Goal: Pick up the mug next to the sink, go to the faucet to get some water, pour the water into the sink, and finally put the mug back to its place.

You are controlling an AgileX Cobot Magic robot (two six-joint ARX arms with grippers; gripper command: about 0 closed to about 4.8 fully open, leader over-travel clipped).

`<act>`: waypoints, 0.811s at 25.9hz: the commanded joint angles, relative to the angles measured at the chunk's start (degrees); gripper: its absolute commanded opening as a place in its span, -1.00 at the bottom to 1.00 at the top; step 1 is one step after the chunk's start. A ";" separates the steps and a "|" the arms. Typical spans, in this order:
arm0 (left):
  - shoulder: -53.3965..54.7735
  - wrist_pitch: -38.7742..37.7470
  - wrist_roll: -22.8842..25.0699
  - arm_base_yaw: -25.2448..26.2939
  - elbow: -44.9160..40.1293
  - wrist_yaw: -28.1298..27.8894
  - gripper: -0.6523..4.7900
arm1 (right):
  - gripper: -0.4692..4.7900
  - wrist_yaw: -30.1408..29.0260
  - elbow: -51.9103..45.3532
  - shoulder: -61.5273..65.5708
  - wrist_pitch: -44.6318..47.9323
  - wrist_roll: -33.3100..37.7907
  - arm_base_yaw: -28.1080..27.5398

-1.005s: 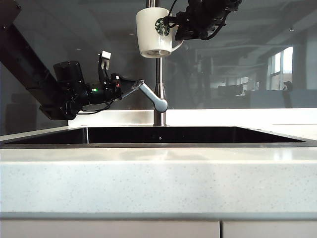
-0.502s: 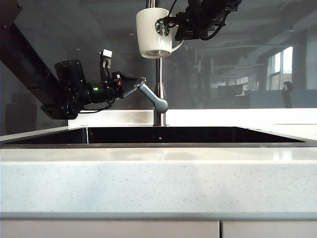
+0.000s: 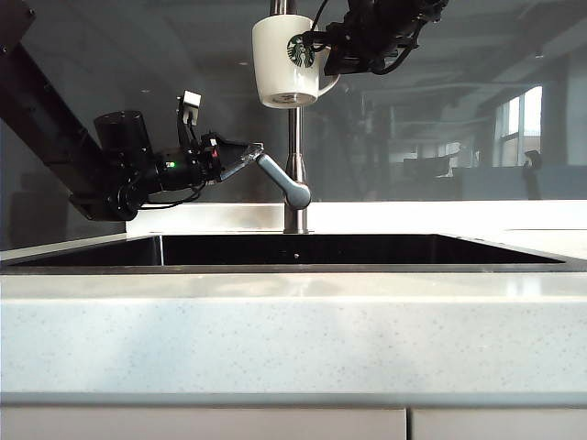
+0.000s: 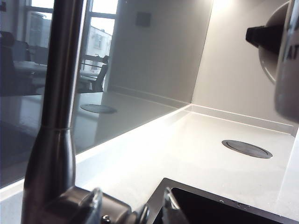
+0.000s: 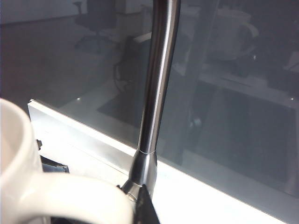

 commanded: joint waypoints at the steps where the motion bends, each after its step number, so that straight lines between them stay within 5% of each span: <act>1: -0.42 0.68 0.07 0.15 0.35 -0.04 -0.16 | -0.85 -0.24 0.79 -1.60 4.09 0.92 0.09; 21: -0.39 -5.42 4.59 0.15 0.33 -0.11 -0.16 | -0.85 -0.26 0.79 -1.62 4.11 0.92 0.09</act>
